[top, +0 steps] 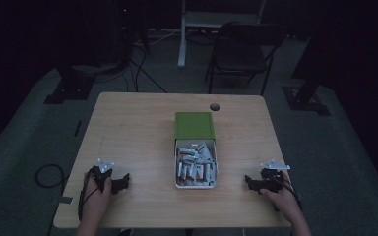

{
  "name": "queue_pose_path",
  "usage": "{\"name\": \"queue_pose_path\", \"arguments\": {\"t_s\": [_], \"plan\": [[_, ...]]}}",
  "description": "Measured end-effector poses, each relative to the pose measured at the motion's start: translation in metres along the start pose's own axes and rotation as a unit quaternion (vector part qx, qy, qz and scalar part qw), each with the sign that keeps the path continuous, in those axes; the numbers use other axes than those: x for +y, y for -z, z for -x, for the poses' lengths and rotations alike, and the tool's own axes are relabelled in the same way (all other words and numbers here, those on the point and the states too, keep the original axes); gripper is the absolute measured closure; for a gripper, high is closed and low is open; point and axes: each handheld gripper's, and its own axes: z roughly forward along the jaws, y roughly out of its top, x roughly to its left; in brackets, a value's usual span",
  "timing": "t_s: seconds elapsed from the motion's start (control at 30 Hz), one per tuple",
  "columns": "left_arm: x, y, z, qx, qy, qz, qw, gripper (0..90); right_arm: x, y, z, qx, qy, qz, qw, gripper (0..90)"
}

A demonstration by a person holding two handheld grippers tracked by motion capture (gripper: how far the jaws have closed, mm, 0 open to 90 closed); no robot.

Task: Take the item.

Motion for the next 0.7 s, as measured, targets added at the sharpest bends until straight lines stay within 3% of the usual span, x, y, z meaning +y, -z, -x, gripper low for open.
{"name": "queue_pose_path", "arguments": {"t_s": [0.4, 0.6, 0.7], "plan": [[0.000, 0.000, 0.001, 0.004, 0.003, -0.001, 1.0000, 7.8, 0.007, 0.005, -0.012, -0.002, 0.003, -0.008, 1.0000, 11.4], [0.000, -0.001, 0.002, -0.002, -0.002, -0.007, 1.0000, 2.7, 0.014, 0.010, -0.017, -0.010, 0.013, -0.010, 0.9998, 13.3], [0.000, -0.001, 0.002, -0.002, -0.001, -0.007, 1.0000, 2.7, 0.018, 0.013, -0.019, -0.002, 0.009, -0.003, 1.0000, 13.3]]}}
